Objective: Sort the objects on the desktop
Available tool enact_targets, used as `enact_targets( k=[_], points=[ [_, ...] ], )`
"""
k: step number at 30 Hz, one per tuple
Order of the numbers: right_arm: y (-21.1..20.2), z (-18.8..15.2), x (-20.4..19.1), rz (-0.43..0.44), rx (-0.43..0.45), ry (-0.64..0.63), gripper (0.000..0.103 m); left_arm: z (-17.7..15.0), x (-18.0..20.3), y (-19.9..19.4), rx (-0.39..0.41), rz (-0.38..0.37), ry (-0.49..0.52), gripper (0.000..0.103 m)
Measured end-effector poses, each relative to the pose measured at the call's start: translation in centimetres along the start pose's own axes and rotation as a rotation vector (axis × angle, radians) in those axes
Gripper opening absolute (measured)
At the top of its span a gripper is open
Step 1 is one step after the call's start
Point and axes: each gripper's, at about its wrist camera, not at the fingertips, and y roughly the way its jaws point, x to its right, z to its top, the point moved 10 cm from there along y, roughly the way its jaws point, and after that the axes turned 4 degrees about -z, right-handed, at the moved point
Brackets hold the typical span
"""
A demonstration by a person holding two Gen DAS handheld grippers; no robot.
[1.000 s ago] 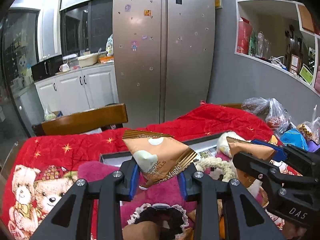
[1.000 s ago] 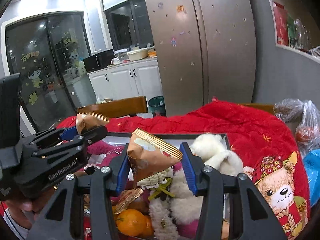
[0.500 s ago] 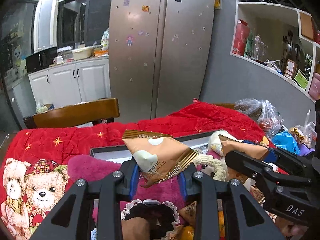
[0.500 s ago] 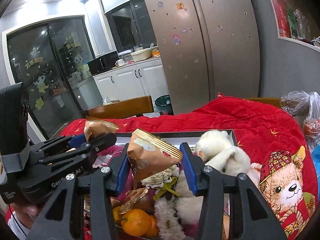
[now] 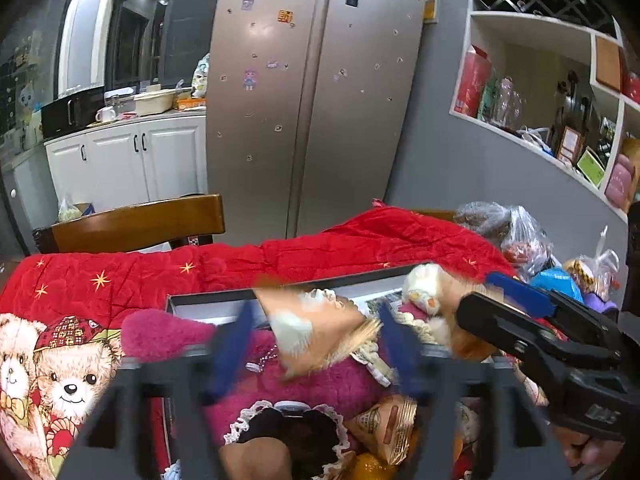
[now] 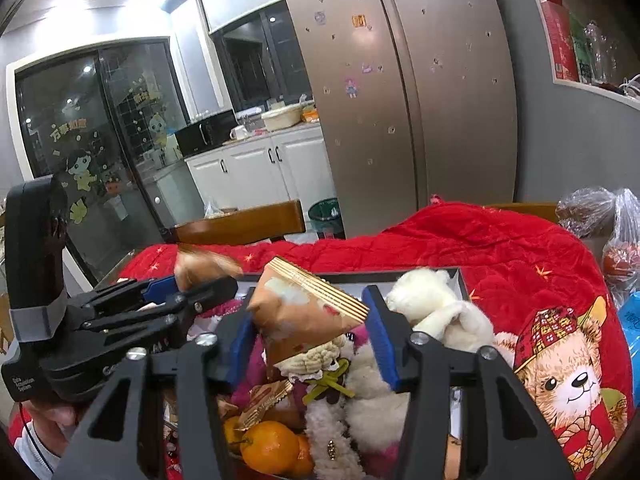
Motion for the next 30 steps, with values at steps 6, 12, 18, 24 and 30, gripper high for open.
enact_targets(
  k=[6,12,18,24,30],
  points=[
    [-1.4,1.1,-0.2,0.032,0.039,0.021,0.086,0.9,-1.8,-0.8,0.054,0.016,-0.082,0.083],
    [-1.5,1.5,-0.3,0.050,0.036,0.032,0.089,1.6,-3.0,-1.5,0.079,0.027,-0.115,0.083],
    [-1.9,1.5,-0.3,0.058,0.036,0.032,0.095,2.6,-3.2,-2.7,0.117,0.065,-0.079,0.083],
    [-5.0,3.1,-2.5,0.077,0.067,-0.046,0.103,4.4,-0.9,-7.1,0.202,0.071,-0.022,0.083],
    [-14.0,5.6,-5.8,-0.020,0.236,-0.112,0.103,5.2,4.1,-17.3,0.368,0.028,0.065,0.092]
  ],
)
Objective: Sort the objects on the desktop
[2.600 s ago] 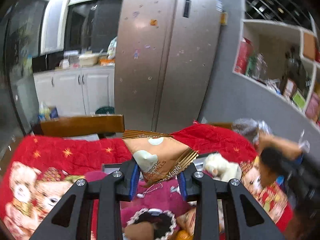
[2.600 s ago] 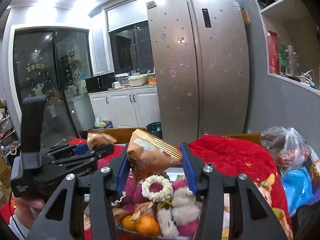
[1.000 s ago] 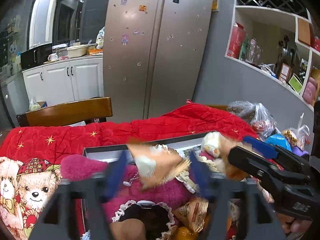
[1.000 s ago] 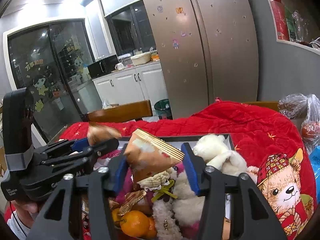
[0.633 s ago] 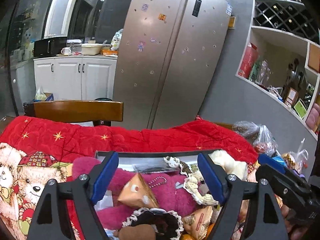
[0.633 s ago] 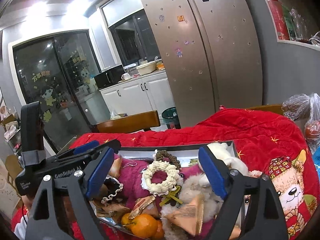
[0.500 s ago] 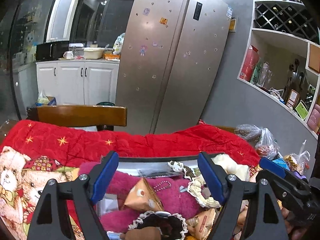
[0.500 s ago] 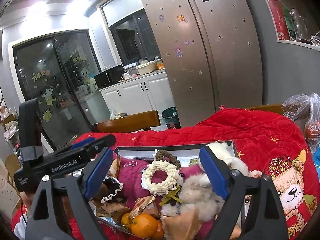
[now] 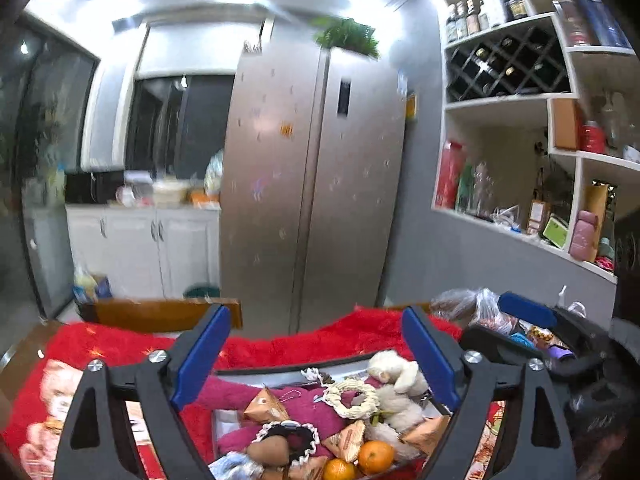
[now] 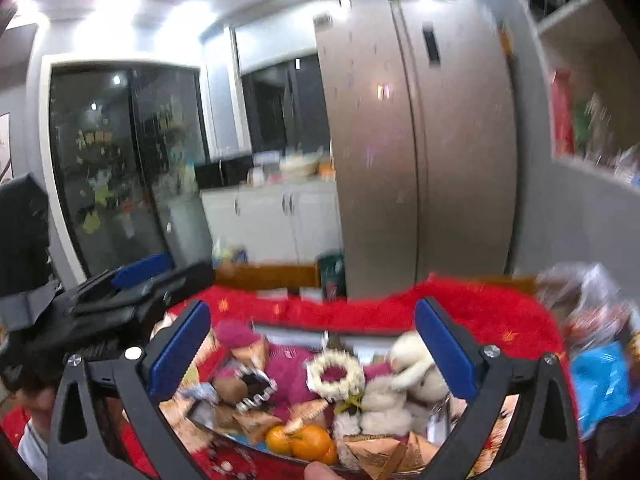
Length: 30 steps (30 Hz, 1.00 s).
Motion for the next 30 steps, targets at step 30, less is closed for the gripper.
enact_targets(
  k=[30],
  points=[
    [-10.7,-16.0,-4.6,-0.232,-0.064,0.022,0.103,-15.7,-4.5,-14.0,-0.004,0.119,-0.103,0.103]
  ],
)
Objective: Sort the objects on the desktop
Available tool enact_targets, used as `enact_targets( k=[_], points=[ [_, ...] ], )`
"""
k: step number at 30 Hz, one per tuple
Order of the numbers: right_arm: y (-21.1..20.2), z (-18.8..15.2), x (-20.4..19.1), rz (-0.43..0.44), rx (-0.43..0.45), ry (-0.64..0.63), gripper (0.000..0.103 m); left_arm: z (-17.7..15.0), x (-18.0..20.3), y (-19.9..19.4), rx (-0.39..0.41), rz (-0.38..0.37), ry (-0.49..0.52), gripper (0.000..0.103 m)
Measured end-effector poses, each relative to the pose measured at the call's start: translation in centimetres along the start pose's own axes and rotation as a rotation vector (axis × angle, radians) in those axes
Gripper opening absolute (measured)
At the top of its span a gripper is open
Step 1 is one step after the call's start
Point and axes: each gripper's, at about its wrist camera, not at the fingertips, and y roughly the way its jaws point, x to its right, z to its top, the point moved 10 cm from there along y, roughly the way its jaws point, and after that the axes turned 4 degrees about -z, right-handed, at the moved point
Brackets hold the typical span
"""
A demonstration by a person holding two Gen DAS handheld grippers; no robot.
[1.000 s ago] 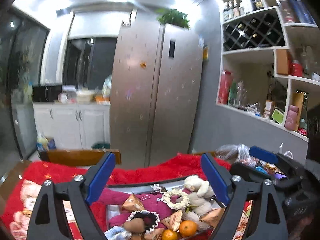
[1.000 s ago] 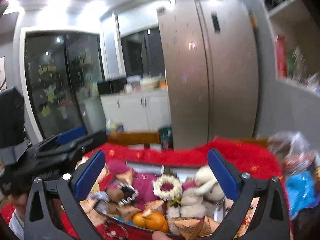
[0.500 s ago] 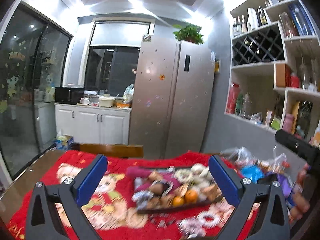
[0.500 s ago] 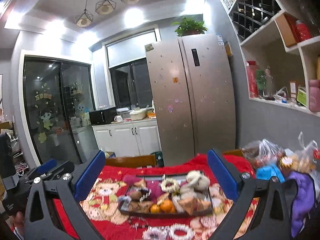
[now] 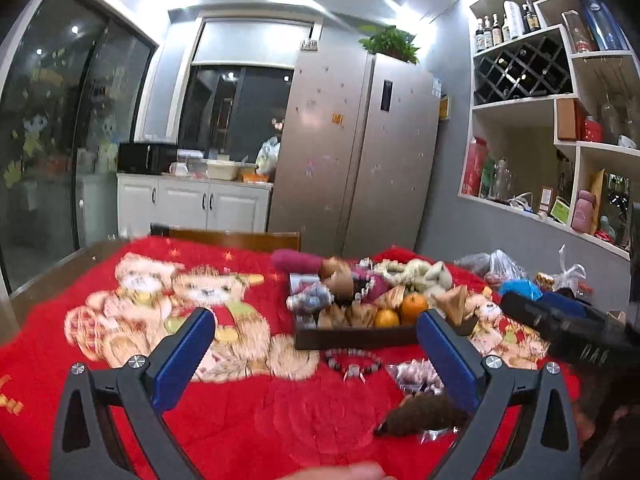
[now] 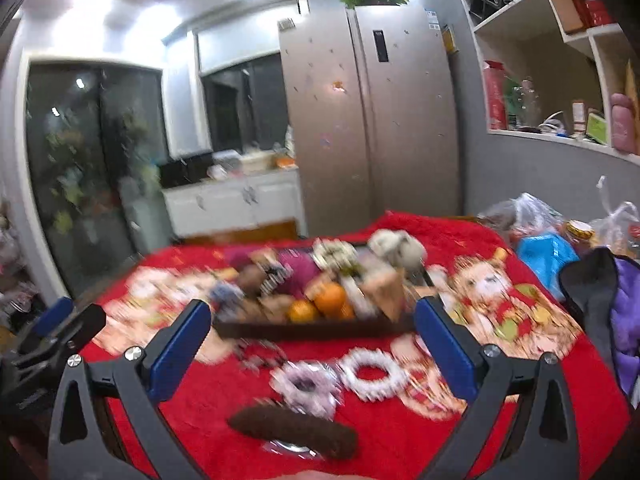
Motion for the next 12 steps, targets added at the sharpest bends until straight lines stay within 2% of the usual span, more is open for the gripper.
enact_targets(
  k=[2,4,9,12],
  points=[
    [0.4,-1.4,-0.8,-0.021,-0.007,-0.046,0.103,-0.4,-0.7,-0.2,0.037,0.030,-0.028,0.103],
    [0.7,-2.6,-1.6,-0.027,-0.018,-0.086,0.103,-1.3,-1.2,-0.2,0.031,0.051,-0.057,0.103],
    [2.4,-5.7,-1.8,-0.017,-0.085,-0.063,0.103,-3.6,-0.7,1.4,-0.089,0.049,0.009,0.103],
    [3.8,-7.1,-2.4,-0.018,-0.135,-0.103,0.103,-3.9,0.2,1.5,-0.096,0.033,0.045,0.103]
  ],
)
